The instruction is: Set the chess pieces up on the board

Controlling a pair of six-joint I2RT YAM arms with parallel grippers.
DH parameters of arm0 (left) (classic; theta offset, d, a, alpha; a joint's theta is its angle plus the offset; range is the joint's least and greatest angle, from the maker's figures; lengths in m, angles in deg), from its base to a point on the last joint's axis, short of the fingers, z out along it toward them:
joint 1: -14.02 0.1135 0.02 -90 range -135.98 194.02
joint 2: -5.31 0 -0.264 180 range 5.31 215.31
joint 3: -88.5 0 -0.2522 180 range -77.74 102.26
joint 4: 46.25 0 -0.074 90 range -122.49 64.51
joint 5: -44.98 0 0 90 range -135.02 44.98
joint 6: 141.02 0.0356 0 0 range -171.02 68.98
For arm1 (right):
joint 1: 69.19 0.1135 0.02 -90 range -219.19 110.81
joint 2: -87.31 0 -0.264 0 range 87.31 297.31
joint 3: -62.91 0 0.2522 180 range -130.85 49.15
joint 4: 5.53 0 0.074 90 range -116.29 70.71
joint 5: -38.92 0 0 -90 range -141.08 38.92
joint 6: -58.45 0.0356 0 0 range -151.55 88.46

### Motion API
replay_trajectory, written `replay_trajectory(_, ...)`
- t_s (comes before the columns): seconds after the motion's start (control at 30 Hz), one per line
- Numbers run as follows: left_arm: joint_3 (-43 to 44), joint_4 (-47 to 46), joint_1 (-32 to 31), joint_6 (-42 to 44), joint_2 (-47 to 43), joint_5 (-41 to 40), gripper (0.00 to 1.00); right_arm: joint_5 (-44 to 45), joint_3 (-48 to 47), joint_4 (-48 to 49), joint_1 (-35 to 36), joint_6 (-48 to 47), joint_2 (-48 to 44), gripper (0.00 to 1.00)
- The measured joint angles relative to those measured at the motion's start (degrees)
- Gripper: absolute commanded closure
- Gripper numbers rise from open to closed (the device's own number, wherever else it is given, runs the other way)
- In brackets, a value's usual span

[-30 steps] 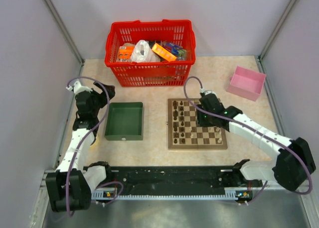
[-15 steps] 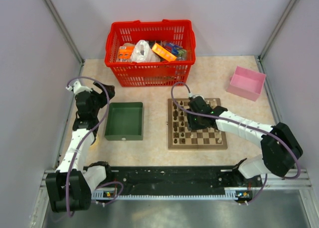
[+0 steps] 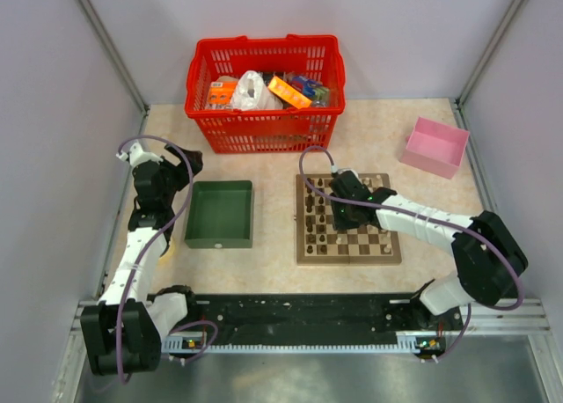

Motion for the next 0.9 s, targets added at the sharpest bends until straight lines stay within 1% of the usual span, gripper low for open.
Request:
replay_trajectory(0.1,0.00,0.00,0.00,0.00,-0.02,0.02,0.01,0.31,0.00,-0.09,0.00,0.07,-0.13,0.85)
replay_trajectory(0.23,0.00,0.00,0.00,0.00,0.00,0.00,0.01,1.86,0.02,-1.38,0.00,0.50,-1.81,0.86)
replay_trajectory(0.43,0.00,0.00,0.00,0.00,0.00,0.00,0.01,5.90,1.29,-4.39,0.04,2.40,-10.91,0.85)
replay_trajectory(0.57,0.00,-0.02,0.00,-0.02,0.00,0.07,0.01,8.09,4.07,-7.45,-0.28,5.01,-16.76,0.85)
replay_trajectory(0.63,0.00,-0.02,0.00,-0.07,0.00,0.07,0.01,8.81,5.70,-8.85,-0.83,6.05,-18.29,0.85)
replay_trajectory(0.77,0.00,-0.04,0.02,-0.11,0.00,0.17,0.01,9.14,9.40,-11.58,-3.26,7.78,-19.93,0.85)
replay_trajectory(0.9,0.00,-0.07,0.04,-0.13,0.00,0.33,0.01,9.27,11.02,-13.00,-5.33,8.44,-20.06,0.85)
